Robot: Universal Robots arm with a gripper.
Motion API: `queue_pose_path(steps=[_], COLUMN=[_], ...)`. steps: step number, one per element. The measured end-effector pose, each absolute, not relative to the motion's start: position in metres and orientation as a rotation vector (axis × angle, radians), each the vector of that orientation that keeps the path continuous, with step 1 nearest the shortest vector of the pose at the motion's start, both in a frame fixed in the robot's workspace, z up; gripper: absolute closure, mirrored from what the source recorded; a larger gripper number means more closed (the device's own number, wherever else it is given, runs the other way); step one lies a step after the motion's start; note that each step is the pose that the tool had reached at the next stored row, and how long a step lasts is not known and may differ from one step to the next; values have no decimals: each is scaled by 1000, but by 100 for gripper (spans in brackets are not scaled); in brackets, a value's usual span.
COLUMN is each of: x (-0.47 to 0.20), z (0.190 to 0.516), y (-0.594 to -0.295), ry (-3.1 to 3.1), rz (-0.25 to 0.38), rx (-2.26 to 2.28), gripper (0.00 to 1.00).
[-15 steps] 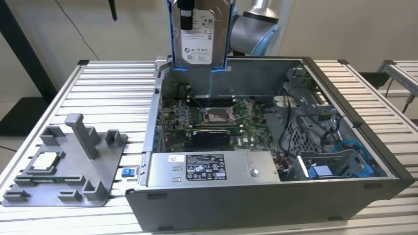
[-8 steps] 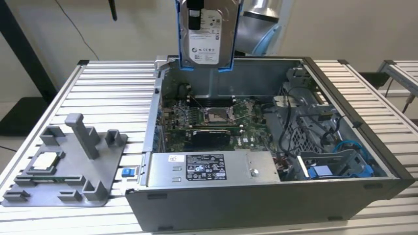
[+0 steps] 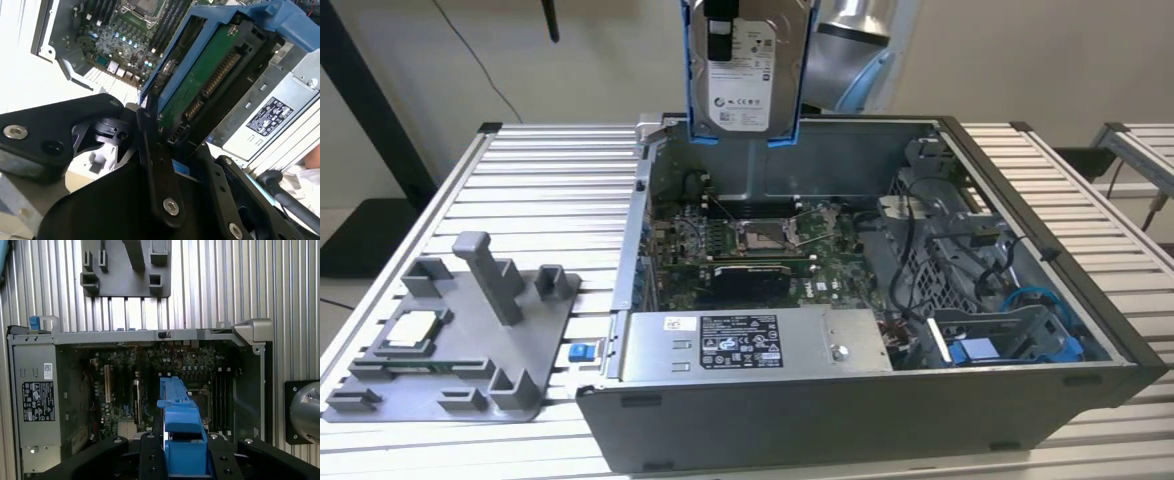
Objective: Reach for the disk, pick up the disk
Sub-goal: 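Pick up the disk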
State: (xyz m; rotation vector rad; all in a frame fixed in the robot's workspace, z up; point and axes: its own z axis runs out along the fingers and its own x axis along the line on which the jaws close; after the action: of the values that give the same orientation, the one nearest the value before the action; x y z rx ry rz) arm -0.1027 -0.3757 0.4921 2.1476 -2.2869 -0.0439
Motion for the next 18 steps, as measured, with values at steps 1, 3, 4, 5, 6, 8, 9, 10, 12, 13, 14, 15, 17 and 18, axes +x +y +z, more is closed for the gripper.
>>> queue_pose_path(steps=[1, 3, 4, 5, 6, 8, 9, 10, 12, 13, 14, 15, 17, 18], x=[-103, -103, -103, -103, -103, -102, -100, -97, -91, -88, -84, -81, -75, -72], z=[492, 492, 492, 492, 492, 492, 492, 492, 492, 492, 492, 492, 492, 492], y=[-376, -376, -376, -376, -376, -376, -376, -376, -376, -376, -376, -376, -376, -376], ry=[-2287, -2287, -2287, -2287, -2287, -2287, -2287, -2287, -2287, -2287, -2287, -2287, -2287, -2287], rz=[-44, -44, -44, -44, -44, -44, -44, -44, -44, -44, -44, -44, -44, -44], rx=[2148, 2148, 2148, 2148, 2148, 2148, 2148, 2148, 2148, 2148, 2148, 2148, 2148, 2148], gripper=[100, 100, 100, 100, 100, 100, 100, 100, 100, 100, 100, 100, 100, 100])
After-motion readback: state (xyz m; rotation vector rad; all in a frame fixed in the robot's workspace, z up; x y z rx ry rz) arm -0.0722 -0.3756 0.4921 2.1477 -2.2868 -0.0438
